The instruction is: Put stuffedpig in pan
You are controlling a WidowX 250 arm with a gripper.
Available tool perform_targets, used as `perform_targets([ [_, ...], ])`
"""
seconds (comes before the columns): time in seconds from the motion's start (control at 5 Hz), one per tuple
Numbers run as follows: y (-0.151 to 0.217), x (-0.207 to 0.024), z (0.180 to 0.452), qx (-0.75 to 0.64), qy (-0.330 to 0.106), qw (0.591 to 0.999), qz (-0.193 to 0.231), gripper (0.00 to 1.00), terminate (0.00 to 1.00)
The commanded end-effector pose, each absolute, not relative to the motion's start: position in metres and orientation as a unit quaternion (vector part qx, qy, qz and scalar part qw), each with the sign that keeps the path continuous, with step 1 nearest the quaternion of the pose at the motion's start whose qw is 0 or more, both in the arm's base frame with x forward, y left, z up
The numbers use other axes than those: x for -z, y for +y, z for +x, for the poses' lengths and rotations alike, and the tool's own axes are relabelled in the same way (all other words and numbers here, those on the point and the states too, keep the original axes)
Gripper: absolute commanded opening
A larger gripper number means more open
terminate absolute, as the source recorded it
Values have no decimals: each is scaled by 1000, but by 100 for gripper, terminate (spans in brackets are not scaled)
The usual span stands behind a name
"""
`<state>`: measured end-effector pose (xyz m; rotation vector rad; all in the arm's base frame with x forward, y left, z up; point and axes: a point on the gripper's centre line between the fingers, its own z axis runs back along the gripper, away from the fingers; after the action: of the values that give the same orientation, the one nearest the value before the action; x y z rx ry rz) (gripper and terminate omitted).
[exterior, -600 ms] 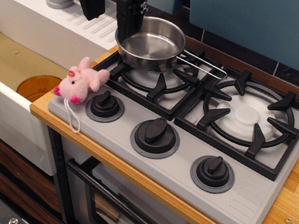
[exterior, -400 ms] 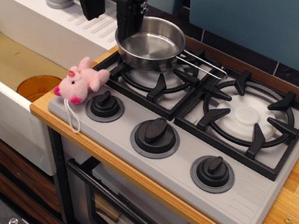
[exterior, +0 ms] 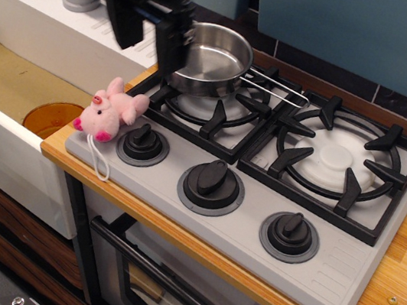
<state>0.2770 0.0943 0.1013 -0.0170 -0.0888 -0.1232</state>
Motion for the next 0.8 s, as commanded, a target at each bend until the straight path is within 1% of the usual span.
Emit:
perform_targets([
  [0.0,125,-92,275,65,-78,995,22,100,0],
  [0.2,135,-84,271,66,-91,993,25,100,0],
  [0.4,143,-67,269,68,-101,992,24,100,0],
  [0.6,140,-54,267,69,-100,992,15,100,0],
])
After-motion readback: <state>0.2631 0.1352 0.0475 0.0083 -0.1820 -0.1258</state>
